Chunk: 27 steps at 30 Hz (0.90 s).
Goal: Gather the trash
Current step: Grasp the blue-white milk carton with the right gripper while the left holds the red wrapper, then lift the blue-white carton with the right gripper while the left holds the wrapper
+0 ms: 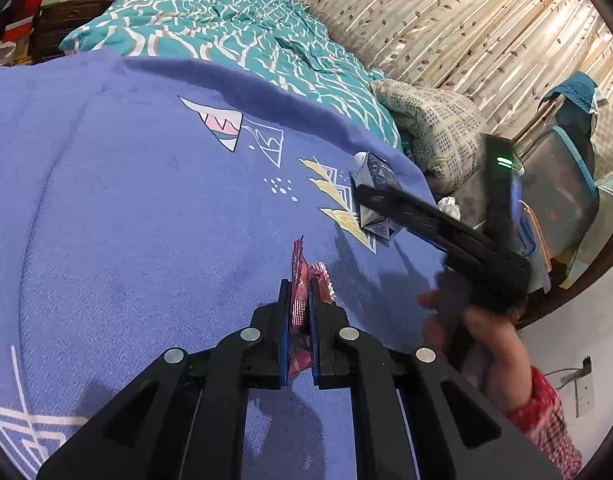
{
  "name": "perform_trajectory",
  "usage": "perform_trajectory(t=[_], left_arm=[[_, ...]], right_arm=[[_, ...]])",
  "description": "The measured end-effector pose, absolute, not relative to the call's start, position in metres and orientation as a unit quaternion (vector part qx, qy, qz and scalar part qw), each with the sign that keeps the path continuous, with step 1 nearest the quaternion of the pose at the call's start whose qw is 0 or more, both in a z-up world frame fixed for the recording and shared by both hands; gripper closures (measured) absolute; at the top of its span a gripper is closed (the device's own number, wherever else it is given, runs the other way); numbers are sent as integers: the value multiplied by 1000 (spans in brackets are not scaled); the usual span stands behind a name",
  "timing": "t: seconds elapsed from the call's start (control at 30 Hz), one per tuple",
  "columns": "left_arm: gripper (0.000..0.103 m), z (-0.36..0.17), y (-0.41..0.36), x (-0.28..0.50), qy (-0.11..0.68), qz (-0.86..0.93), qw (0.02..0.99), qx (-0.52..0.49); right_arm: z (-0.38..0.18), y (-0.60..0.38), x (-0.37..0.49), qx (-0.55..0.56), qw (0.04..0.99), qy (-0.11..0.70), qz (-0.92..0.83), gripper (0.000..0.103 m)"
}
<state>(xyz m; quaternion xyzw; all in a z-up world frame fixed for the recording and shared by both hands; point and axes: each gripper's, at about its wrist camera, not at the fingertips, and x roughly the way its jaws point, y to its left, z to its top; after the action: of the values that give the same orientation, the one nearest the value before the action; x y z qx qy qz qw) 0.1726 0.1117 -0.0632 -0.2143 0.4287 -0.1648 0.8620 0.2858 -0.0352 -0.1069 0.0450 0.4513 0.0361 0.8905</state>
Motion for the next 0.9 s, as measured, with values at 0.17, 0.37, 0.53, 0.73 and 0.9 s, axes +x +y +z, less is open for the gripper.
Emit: perform_trajectory(t=[0.17,0.37,0.53,0.73,0.9], left_arm=[[97,-64,106,173,433,-157,865,-200],[97,-60,91,168,429,-145,879,-148],[97,-56,77,162,419,-140,891,-105],[97,-55,72,161,415,-138,895,-87],[97,-55,71,161,413,-137,896,-85]], right_arm=[[-122,-43,265,37,885,460,63,49],[-111,-70,160,42,885,450,113,50],[-103,-97,77,58,889,438,120,50],[-110,-109,66,59,892,433,115,49],[-111,-108,80,56,893,433,105,30]])
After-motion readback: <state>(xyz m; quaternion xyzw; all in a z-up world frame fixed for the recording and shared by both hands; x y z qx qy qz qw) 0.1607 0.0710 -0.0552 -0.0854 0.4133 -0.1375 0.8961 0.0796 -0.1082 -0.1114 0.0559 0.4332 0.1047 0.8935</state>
